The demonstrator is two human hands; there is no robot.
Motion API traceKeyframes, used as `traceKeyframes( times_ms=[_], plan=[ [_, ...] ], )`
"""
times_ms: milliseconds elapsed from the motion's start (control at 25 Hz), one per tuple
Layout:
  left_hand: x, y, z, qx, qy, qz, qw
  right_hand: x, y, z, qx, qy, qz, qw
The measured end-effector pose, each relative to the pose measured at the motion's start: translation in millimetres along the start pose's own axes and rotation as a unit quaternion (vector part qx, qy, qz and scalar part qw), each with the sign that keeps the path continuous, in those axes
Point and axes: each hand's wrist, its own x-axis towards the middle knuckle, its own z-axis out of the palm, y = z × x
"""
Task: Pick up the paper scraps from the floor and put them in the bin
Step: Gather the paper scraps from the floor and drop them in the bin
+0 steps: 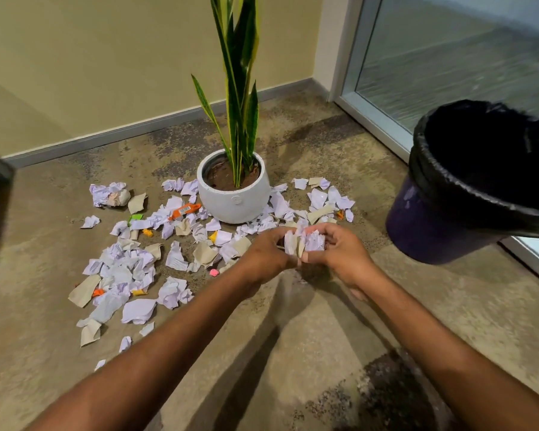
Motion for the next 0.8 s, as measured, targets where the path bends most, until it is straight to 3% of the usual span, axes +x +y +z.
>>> traceKeyframes(
  times_ms=[160, 360, 560, 800],
  plan=[
    [14, 92, 32, -0.017, -0.052, 0.071, 0.996, -9, -61, -56, 0.039, 0.076, -0.090, 0.992],
    [28, 208, 83, -0.075, -0.129, 0.063, 0.987, -20, -127, -131, 0.067, 0.192, -0.160, 0.966],
    [39, 270, 140, -0.080, -0.223, 0.008, 0.971, -20, -149, -196, 0.108, 0.242, -0.113, 0.958],
    [58, 275, 171, -0.070, -0.228, -0.015, 0.971, -19, -145, -220, 0.108, 0.309, -0.036, 0.944]
  ],
)
